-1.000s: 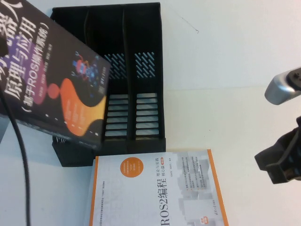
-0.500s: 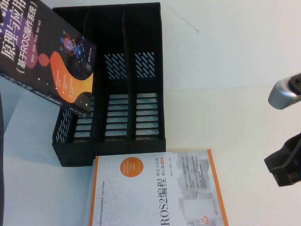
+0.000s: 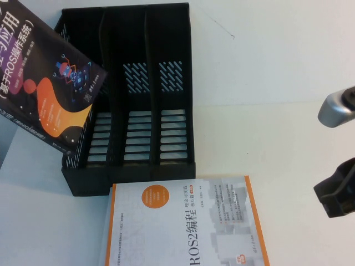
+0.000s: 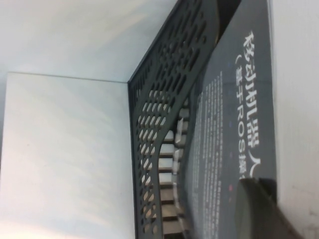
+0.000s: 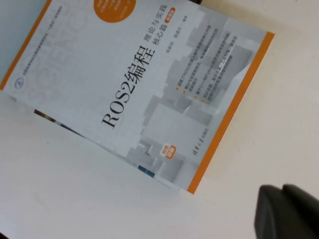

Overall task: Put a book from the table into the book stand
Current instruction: Place the book on the book shelf

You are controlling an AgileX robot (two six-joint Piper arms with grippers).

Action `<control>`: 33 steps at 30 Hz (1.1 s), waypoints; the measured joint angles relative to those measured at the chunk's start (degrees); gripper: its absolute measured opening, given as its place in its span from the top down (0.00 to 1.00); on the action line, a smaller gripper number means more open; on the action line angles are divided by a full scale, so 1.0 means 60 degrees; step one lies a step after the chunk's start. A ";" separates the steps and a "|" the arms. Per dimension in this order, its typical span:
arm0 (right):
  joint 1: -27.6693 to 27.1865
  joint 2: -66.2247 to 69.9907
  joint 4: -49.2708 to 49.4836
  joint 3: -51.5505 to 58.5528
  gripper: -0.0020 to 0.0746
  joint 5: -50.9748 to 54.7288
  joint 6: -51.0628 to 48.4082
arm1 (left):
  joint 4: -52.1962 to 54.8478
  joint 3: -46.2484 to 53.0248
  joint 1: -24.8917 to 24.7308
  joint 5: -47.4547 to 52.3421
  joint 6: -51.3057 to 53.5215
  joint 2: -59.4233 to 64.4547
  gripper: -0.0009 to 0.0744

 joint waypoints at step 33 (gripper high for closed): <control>0.0000 0.0000 0.0000 0.0000 0.96 -0.0216 0.0223 | -0.0655 -0.0006 -0.0064 -0.0582 -0.0213 0.0043 0.84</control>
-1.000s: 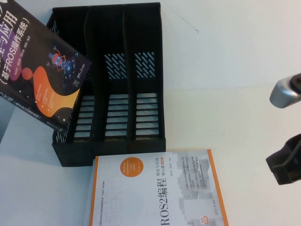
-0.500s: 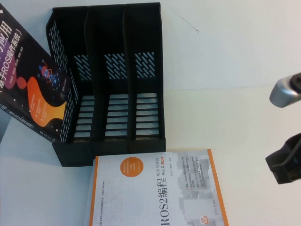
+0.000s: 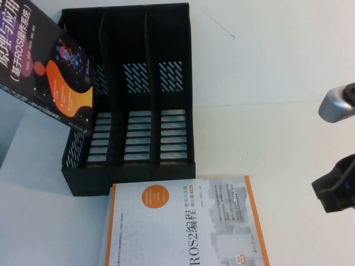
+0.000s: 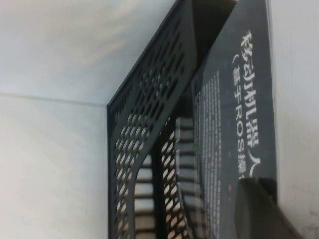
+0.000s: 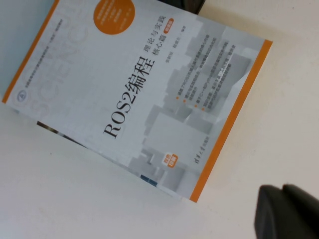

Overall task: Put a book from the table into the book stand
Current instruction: Place the book on the book shelf

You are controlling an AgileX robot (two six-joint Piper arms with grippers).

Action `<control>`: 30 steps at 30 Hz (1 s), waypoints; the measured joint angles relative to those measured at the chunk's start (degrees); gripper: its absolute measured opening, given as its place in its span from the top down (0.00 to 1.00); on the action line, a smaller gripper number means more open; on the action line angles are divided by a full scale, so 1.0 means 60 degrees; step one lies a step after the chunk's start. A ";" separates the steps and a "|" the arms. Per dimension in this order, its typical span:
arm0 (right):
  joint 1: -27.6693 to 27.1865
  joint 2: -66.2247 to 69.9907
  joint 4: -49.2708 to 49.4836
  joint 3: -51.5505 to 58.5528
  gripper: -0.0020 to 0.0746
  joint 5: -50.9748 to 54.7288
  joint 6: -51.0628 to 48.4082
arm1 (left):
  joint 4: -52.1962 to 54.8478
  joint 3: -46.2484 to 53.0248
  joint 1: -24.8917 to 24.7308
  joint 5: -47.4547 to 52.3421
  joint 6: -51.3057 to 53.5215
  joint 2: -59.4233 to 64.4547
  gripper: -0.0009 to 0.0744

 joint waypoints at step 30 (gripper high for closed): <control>0.0000 0.0000 -0.0005 0.0000 0.96 -0.0540 0.0250 | 0.1902 -0.0093 -0.1724 -0.1214 0.0477 0.1350 0.55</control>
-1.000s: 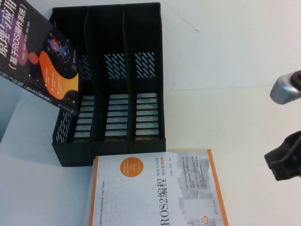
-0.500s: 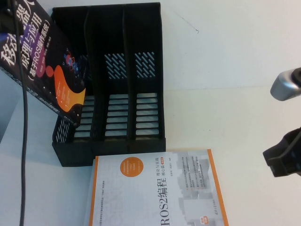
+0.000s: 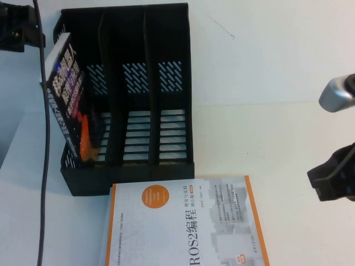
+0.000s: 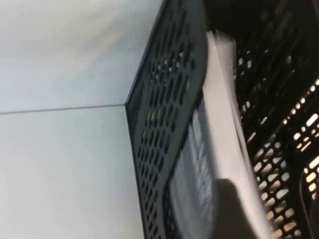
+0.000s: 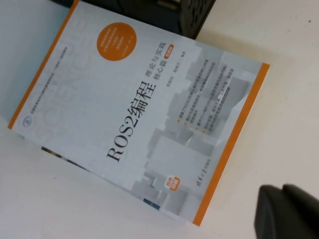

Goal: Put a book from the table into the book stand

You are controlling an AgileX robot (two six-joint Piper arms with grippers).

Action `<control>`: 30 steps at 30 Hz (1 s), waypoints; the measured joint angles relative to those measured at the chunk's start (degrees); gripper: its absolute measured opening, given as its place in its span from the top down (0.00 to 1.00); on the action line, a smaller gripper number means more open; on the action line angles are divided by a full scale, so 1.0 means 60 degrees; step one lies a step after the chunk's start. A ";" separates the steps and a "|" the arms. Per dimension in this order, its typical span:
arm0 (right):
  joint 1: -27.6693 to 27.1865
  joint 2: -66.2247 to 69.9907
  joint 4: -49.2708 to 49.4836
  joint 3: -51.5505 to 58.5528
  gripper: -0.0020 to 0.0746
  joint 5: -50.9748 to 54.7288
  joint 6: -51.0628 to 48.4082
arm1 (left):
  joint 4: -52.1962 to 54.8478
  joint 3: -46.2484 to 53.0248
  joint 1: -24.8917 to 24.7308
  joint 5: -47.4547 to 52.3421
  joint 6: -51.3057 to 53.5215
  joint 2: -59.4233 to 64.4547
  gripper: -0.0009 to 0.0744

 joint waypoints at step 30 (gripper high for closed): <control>0.0000 -0.7224 -0.3852 0.5140 0.96 -0.0874 0.2821 | 0.0925 0.9263 0.0000 -0.5230 0.0222 -0.9508 0.99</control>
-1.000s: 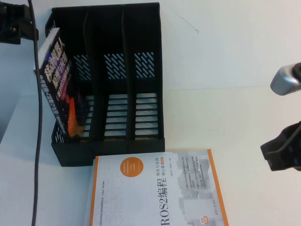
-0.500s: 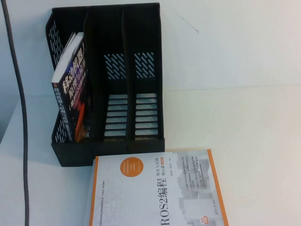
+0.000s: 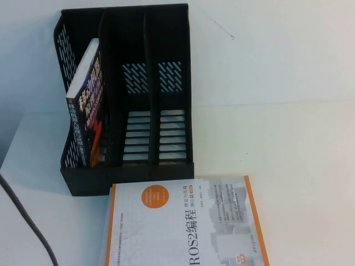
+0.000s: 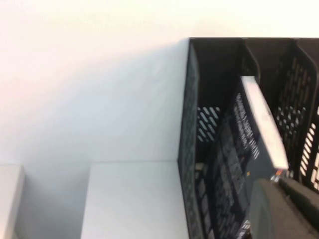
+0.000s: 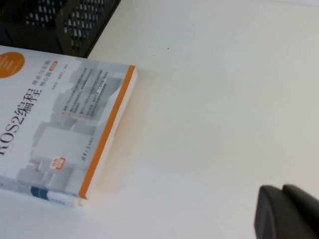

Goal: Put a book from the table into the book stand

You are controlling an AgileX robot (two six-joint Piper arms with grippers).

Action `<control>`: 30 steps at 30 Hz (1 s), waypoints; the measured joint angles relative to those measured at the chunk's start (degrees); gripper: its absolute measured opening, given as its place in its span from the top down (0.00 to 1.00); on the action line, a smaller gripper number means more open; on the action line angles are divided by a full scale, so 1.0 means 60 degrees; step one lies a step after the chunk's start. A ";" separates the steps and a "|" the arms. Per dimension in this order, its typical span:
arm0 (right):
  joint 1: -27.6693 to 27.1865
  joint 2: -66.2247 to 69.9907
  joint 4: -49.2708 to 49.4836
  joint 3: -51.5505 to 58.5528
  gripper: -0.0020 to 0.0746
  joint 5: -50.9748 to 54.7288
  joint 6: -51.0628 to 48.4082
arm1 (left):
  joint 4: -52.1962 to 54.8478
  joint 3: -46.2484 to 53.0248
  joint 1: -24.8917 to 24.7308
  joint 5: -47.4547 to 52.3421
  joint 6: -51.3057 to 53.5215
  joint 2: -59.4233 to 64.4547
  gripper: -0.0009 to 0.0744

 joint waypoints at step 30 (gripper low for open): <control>0.0000 -0.0556 0.0037 0.1718 0.96 -0.2569 0.0603 | -0.1046 0.2832 -0.0122 -0.1416 0.0000 -0.2217 0.99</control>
